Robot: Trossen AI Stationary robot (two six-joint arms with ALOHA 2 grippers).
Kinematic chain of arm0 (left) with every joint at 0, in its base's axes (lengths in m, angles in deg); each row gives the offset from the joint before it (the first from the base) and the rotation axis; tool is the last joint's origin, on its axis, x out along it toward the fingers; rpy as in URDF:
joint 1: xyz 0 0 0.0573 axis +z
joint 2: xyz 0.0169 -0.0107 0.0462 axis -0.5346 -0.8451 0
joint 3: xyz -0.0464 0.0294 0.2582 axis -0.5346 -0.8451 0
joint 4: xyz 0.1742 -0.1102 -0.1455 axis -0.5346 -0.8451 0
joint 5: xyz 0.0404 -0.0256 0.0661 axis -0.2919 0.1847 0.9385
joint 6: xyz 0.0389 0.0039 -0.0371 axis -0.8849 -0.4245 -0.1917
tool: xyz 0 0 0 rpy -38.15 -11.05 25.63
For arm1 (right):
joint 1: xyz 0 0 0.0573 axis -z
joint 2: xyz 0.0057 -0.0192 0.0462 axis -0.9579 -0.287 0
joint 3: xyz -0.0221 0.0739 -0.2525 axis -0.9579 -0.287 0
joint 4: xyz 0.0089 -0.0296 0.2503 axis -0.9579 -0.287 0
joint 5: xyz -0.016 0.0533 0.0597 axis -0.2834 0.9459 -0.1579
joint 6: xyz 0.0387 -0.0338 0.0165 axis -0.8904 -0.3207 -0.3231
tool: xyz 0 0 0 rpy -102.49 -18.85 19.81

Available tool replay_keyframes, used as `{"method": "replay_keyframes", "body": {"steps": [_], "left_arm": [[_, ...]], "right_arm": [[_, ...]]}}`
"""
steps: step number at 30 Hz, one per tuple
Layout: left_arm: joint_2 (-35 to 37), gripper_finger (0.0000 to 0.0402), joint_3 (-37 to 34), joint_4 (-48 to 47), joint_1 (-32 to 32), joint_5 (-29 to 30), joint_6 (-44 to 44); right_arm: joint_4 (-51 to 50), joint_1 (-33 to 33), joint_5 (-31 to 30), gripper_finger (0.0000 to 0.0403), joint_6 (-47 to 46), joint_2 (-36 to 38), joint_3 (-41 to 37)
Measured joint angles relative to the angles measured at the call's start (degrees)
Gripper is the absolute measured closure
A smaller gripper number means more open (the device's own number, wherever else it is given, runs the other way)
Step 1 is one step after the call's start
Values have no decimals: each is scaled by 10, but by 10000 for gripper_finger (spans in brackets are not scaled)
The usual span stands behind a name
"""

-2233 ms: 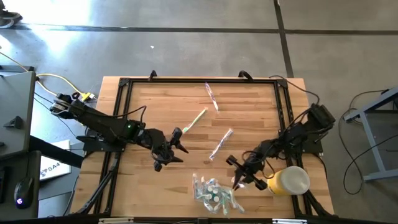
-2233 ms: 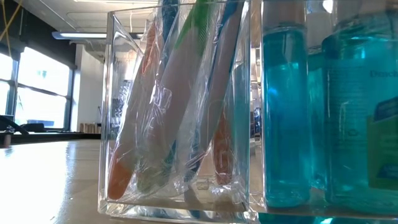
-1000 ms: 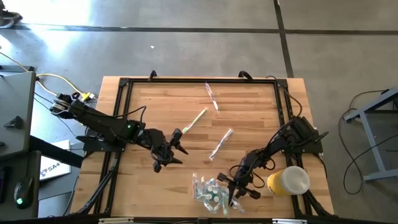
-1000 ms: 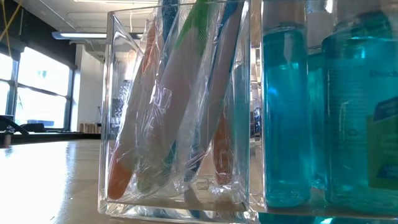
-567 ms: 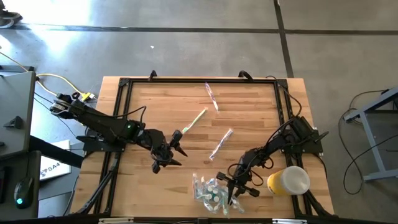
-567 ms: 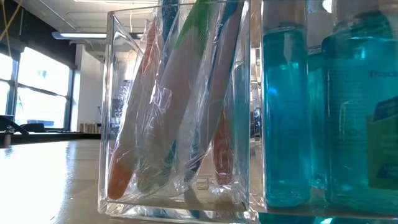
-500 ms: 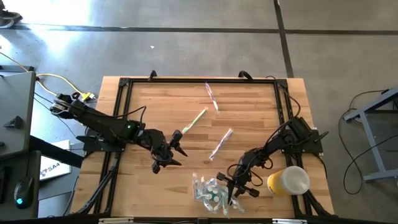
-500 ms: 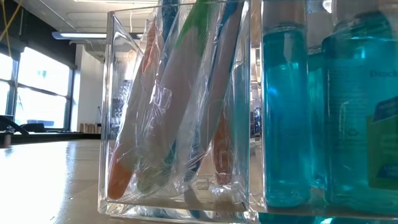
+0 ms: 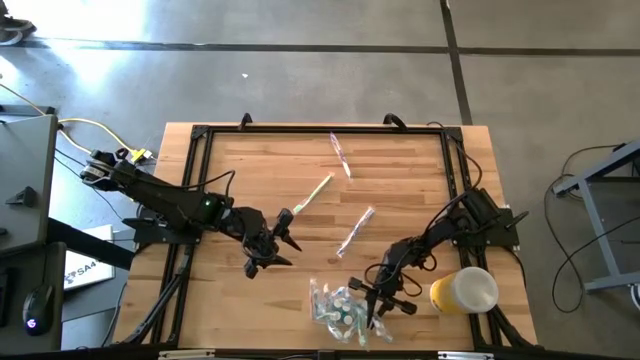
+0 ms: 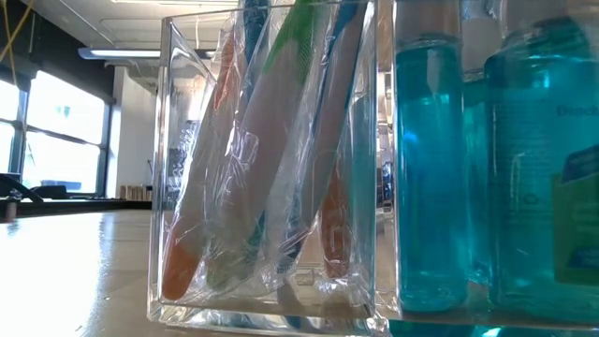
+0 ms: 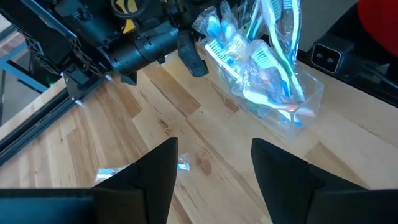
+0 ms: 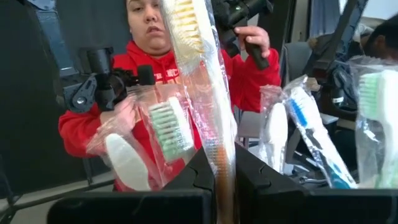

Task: Pick & Place toothbrushing station
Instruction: Put the orange toothbrush into the transparent organizer

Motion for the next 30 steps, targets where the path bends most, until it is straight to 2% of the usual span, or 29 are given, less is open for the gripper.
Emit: {"method": "replay_keyframes", "body": {"steps": [8, 22, 30], "left_arm": [[0, 203, 0, 0, 0, 2, 0], [0, 203, 0, 5, 0, 4, -15], [0, 203, 0, 5, 0, 4, -14]], "right_arm": [[0, 18, 34, 392, 0, -6, 1], [0, 35, 56, 392, 2, -18, 0], [0, 25, 35, 379, 1, -19, 0]]}}
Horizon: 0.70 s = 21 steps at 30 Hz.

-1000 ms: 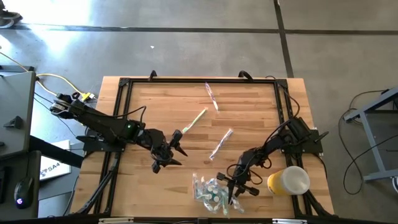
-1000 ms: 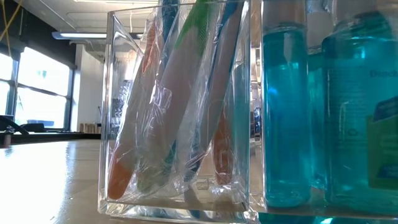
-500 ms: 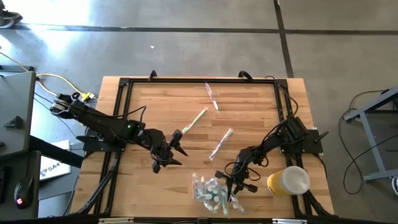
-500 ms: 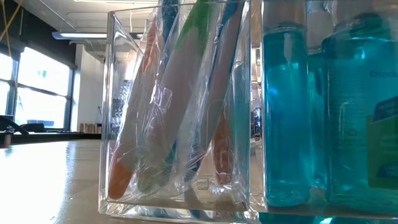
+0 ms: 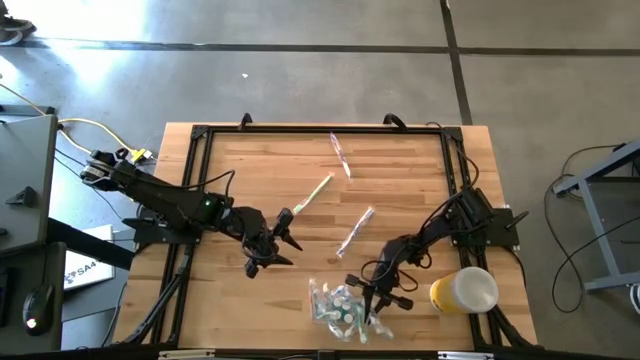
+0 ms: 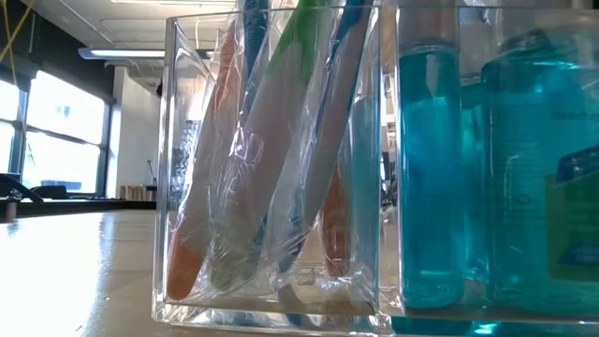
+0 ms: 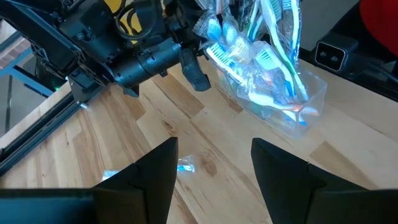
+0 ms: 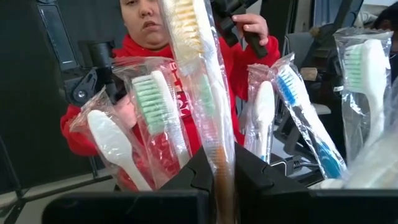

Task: Pick & Place toothbrushing station
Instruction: Put the orange toothbrush into the transparent organizer

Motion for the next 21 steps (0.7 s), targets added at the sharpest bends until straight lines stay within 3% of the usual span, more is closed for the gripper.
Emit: {"method": "replay_keyframes", "body": {"steps": [10, 21], "left_arm": [[0, 203, 0, 0, 0, 0, 3], [0, 203, 0, 0, 0, -1, 4]], "right_arm": [[0, -4, -35, 378, -15, 0, 0], [0, -7, -49, 336, -32, 1, 0]]}}
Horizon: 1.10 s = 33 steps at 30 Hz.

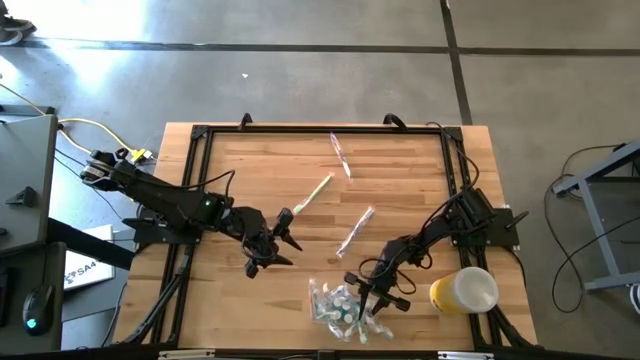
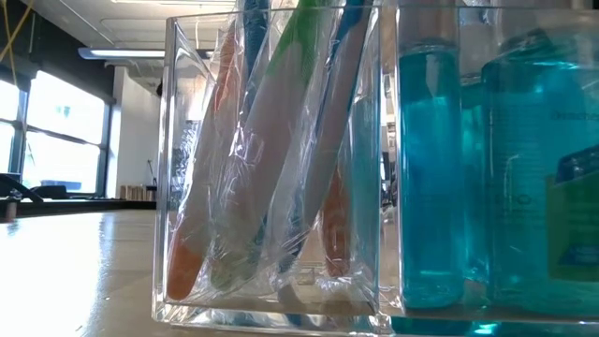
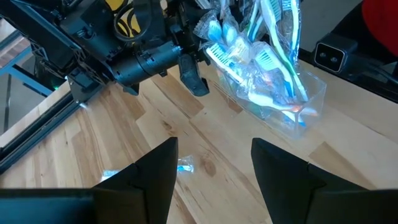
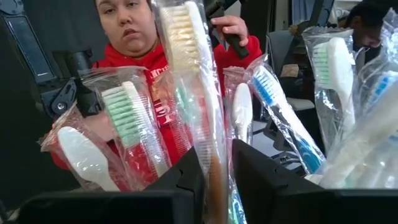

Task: Pick & Place toothbrushing station
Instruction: Put the orange toothbrush into the transparent organizer, then put the blue toothbrush into the transparent organizer

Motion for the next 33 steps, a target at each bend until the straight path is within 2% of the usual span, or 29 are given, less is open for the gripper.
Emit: {"method": "replay_keyframes", "body": {"steps": [6, 11, 23, 31, 33], "left_arm": [[0, 203, 0, 0, 0, -2, 0], [0, 203, 0, 0, 0, -2, 0], [0, 203, 0, 1, 0, -1, 2], [0, 203, 0, 5, 0, -5, 4], [0, 203, 0, 9, 0, -21, 30]], "right_arm": [[0, 0, 7, 306, -7, 1, 0], [-4, 15, 68, 290, -9, 33, 0], [-25, 39, 94, 297, -11, 88, 0], [-29, 68, 101, 298, -53, 141, 0], [-32, 75, 116, 298, -68, 159, 0]]}}
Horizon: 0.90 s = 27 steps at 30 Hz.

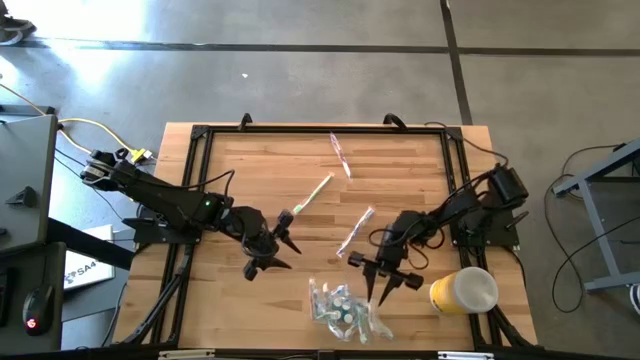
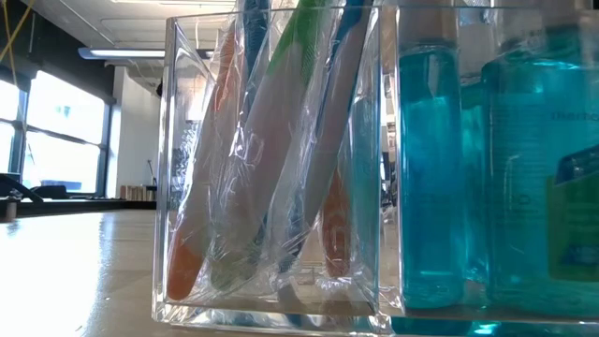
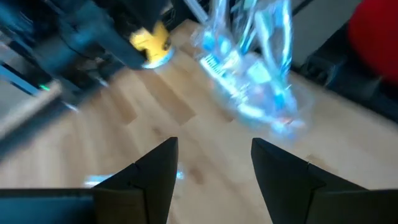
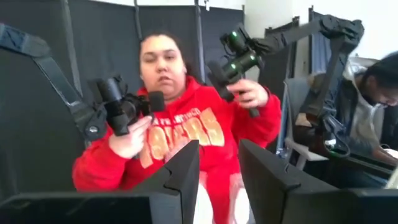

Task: Pick & Place toothbrushing station
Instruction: Put the blue toothbrush into the transparent organizer

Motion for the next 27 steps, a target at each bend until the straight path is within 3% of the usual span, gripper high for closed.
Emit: {"method": "replay_keyframes", "body": {"steps": [5, 10, 15, 18, 23, 27], "left_arm": [[0, 203, 0, 4, 0, -31, 105], [0, 203, -1, -15, 0, -30, 78], [0, 203, -1, -13, 0, -30, 13], [0, 203, -1, -10, 0, -14, -32], [-10, 203, 0, 52, 14, 128, -51], [-38, 203, 0, 106, 81, 116, 9]], "right_arm": [[-66, 16, 33, 298, -20, 59, 0], [-213, 43, 38, 298, -2, 138, 0], [-432, 82, 19, 298, 67, 233, 0], [-578, 101, -57, 298, 118, 285, 0], [-747, 112, -217, 298, 177, 350, 0], [-771, 114, -302, 298, 179, 392, 0]]}}
